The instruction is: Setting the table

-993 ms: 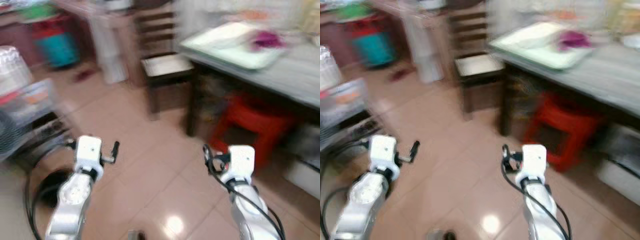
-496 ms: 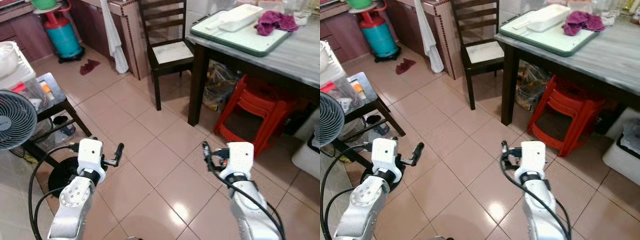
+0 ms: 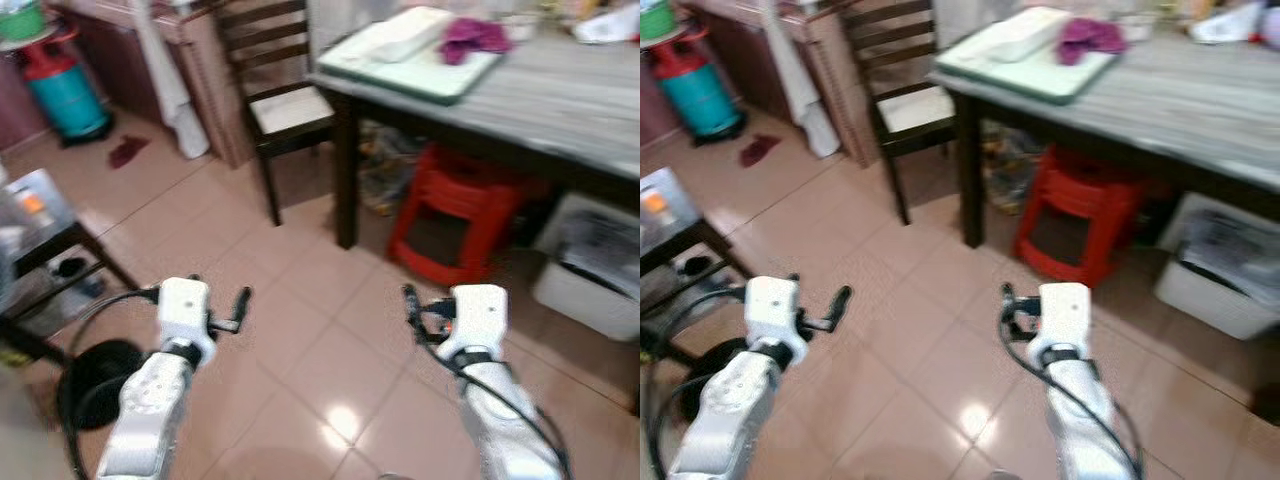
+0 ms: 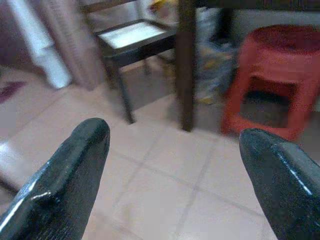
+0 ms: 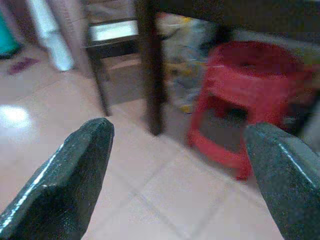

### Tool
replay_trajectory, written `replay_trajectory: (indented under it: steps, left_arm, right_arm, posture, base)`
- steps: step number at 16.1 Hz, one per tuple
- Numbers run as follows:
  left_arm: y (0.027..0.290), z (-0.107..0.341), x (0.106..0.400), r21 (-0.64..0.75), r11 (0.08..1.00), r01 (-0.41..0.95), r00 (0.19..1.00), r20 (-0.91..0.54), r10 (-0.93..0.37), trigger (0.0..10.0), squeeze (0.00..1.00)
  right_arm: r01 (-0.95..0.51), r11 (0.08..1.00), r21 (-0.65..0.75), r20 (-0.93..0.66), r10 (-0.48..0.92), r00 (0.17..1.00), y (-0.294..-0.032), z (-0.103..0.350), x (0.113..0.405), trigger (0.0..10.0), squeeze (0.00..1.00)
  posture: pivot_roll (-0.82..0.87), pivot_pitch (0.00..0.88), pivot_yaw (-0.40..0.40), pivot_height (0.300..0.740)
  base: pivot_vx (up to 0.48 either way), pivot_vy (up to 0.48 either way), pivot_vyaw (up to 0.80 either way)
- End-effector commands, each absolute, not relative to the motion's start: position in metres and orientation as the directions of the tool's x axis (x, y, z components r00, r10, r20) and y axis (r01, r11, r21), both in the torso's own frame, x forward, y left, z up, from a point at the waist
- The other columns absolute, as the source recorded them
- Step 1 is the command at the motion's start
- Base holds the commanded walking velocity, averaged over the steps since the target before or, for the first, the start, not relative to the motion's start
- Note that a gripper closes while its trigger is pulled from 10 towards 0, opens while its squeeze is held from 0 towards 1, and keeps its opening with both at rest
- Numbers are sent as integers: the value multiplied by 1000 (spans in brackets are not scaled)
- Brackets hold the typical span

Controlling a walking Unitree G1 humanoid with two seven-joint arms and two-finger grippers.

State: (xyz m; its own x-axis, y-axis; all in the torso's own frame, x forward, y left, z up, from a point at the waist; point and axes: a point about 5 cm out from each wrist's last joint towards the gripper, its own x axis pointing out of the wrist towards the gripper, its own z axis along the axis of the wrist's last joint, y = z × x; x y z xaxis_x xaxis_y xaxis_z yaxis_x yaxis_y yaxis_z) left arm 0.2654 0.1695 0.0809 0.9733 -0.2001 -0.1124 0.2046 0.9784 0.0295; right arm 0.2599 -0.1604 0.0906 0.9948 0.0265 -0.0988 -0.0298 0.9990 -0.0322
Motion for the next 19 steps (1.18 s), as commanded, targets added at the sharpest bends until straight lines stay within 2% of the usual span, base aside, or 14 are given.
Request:
replay_trajectory:
  steps: [1, 4, 6, 11, 13, 19]
  left_arm:
    - [177, 82, 264, 42, 981, 189, 976, -117, -184, 10000, 0]
    - [174, 84, 265, 34, 976, 216, 971, -109, -211, 10000, 0]
    - [177, 86, 265, 35, 976, 215, 972, -103, -210, 10000, 0]
    - [182, 99, 266, 7, 981, 194, 980, -40, -194, 10000, 0]
    - [186, 106, 262, -6, 987, 161, 987, -5, -161, 10000, 0]
    - [180, 102, 251, -42, 988, 150, 989, -5, -150, 10000, 0]
  right_arm:
    - [-38, 999, -23, -100, 35, 994, -155, 91, 259, 10000, 0]
    - [-34, 998, -57, -89, 29, 996, -157, 93, 259, 10000, 0]
    - [-30, 998, -52, -75, 26, 997, -157, 97, 260, 10000, 0]
    - [-20, 983, -183, 87, 36, 996, -158, 128, 255, 10000, 0]
    - [17, 985, -171, 120, 4, 993, -164, 136, 246, 10000, 0]
    - [72, 984, -165, 70, -61, 996, -180, 128, 225, 10000, 0]
  posture:
    - [-107, 107, 80, 740]
    - [-104, 107, 75, 740]
    - [-102, 104, 77, 740]
    - [-108, 103, 86, 740]
    - [-108, 103, 86, 740]
    - [-132, 111, 82, 740]
  base:
    - [0, -409, -531]
    - [0, -410, -563]
    - [0, -409, 0]
    - [0, -410, 0]
    - [0, -411, 0]
    - [0, -377, 0]
